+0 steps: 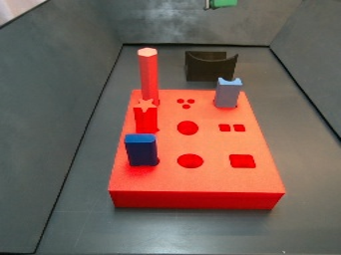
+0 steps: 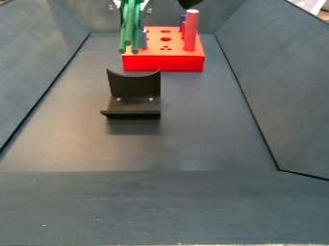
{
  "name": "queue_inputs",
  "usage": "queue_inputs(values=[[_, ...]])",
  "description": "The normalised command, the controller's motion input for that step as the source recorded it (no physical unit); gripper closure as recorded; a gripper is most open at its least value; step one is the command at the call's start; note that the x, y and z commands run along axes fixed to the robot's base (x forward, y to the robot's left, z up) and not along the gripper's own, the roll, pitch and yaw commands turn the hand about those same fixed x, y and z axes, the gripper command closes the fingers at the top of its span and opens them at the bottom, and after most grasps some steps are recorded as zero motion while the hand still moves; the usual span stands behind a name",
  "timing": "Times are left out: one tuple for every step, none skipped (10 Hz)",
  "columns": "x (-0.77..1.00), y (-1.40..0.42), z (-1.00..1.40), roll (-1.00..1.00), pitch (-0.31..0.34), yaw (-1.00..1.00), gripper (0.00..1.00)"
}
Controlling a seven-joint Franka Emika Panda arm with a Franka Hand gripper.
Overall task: Pick up the 3 prong object. Move up. Rotate the 3 prong object. Place the 3 prong object on the fixture. Regrasp the 3 prong object. Move to above the board. Insert the 3 prong object.
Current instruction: Place the 3 prong object on the fixture.
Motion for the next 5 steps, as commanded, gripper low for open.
queue_inputs(values=[[0.07, 0.05, 0.0, -1.0, 0.133, -0.1, 1.0], [0.08, 0.05, 0.0, -1.0, 0.143, -0.13, 1.0], [0.08, 0.05, -0.01, -0.96, 0.141, -0.15, 1.0], [0.08, 0.05, -0.02, -0.79, 0.114, -0.15, 1.0], [0.08, 0.05, -0.01, -0.55, 0.076, -0.14, 1.0]])
